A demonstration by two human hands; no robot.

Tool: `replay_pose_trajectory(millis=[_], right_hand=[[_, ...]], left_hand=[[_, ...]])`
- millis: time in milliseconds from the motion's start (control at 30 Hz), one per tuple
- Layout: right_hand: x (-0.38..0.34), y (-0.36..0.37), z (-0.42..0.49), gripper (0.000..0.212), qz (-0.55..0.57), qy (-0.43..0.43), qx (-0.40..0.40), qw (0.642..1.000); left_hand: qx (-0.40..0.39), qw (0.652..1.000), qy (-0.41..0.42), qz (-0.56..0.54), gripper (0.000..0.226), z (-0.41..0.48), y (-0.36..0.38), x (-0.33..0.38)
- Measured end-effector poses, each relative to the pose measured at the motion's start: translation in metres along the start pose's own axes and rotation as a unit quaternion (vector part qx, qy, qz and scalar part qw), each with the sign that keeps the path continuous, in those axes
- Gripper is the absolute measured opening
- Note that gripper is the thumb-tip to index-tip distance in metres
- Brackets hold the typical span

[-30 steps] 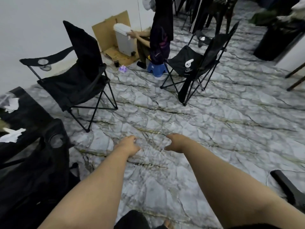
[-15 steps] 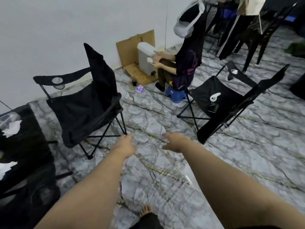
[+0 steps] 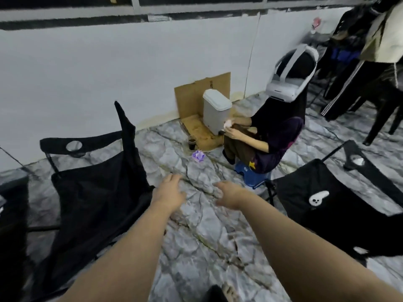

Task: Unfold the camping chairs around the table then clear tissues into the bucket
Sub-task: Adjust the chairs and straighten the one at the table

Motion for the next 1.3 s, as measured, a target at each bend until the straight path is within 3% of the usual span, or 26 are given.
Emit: replay_pose_trajectory(millis=[100, 233, 367, 767, 900, 1000, 1100, 1200, 1300], right_hand=[[-0.001, -0.076, 0.036, 0.07, -0.026, -0.041, 0.039, 0.998], [-0.04, -0.15, 0.09, 0.073, -0.082, -0.136, 0.046, 0.986], [-0.101, -0.205, 0.155, 0.074, -0.142, -0.222, 0.033, 0.964], [-0.271, -0.314, 0.278, 0.072, -0.296, -0.406, 0.023, 0.864], [-0.312, -0.338, 0.318, 0.079, -0.391, -0.443, -0.01, 0.807], [-0.334, -0.358, 0.352, 0.081, -0.487, -0.459, -0.045, 0.742], [-0.346, -0.38, 0.388, 0.079, -0.548, -0.463, -0.062, 0.694], [-0.345, -0.392, 0.416, 0.072, -0.522, -0.465, -0.131, 0.703], [-0.345, -0.394, 0.436, 0.05, -0.453, -0.494, -0.18, 0.72]], left_hand=[[0.133, 0.991, -0.008, 0.003, 0.053, 0.041, -0.054, 0.014], [0.232, 0.964, -0.127, -0.029, 0.061, 0.068, -0.095, -0.028], [0.251, 0.942, -0.189, -0.119, 0.07, 0.085, -0.11, -0.08], [0.274, 0.898, -0.263, -0.224, 0.079, 0.132, -0.156, -0.172], [0.293, 0.872, -0.282, -0.273, 0.075, 0.142, -0.163, -0.178], [0.286, 0.851, -0.282, -0.338, 0.089, 0.146, -0.162, -0.171], [0.28, 0.813, -0.295, -0.417, 0.085, 0.15, -0.143, -0.152], [0.271, 0.759, -0.334, -0.488, 0.077, 0.15, -0.113, -0.121], [0.269, 0.715, -0.388, -0.516, 0.075, 0.15, -0.101, -0.094]])
Point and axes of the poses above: each hand's wrist, its own z-axis towards the middle knuckle, its own y-axis out of the palm, x = y × z, the point moved 3 cm from there along z, towards the middle knuckle, and after that the axes turned 13 degrees about -x, right-handed, at the moved point
